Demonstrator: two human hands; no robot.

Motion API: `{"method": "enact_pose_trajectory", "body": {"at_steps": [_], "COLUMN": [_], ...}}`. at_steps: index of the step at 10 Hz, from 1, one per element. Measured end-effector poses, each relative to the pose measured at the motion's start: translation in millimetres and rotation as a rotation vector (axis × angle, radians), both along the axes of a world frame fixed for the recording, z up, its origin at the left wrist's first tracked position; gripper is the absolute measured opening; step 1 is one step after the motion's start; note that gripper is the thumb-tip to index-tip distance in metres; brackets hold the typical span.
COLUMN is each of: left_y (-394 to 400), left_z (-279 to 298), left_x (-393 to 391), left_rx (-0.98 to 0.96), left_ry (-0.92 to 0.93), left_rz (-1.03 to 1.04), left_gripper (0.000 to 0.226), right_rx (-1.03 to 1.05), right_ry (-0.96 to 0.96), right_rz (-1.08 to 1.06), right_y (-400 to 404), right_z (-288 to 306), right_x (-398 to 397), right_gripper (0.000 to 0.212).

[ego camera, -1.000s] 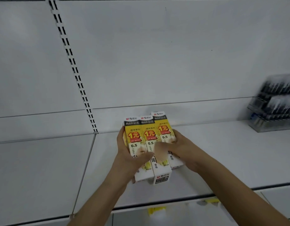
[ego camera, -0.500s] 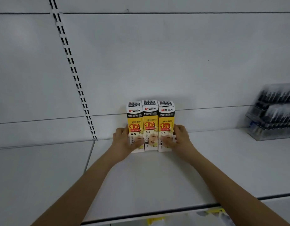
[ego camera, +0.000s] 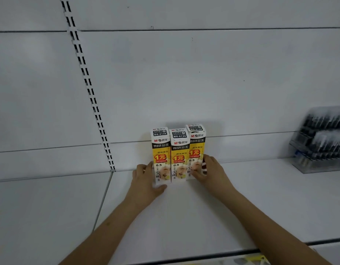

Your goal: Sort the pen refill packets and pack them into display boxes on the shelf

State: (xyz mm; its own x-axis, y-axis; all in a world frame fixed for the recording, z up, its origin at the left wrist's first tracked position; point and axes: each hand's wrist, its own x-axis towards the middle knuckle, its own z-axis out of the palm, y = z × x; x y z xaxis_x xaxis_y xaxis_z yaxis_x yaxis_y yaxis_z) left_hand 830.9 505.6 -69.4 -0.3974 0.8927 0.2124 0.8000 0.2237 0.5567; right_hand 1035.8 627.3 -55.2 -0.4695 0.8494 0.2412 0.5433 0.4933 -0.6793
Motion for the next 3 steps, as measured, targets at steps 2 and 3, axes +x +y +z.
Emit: {"method": "enact_pose_trajectory", "body": {"at_steps": [2,3], "left_y": [-6,-9], "left_z": [-8,-12], "left_x": [-14,-11], "left_rx": [-0.118,-0.063], "left_ry": [0.241,0.289], "left_rz": [-0.024,-0.011], "left_gripper": [0.09,0.083], "right_rx": [-0.052,-0.033], "right_ry": [-0.011,-0.024], "right_rz": [0.012,-0.041], "right_y": [-2,-6], "right_z": [7,22], "right_x": [8,13], "right_gripper": [0.048,0.062]}}
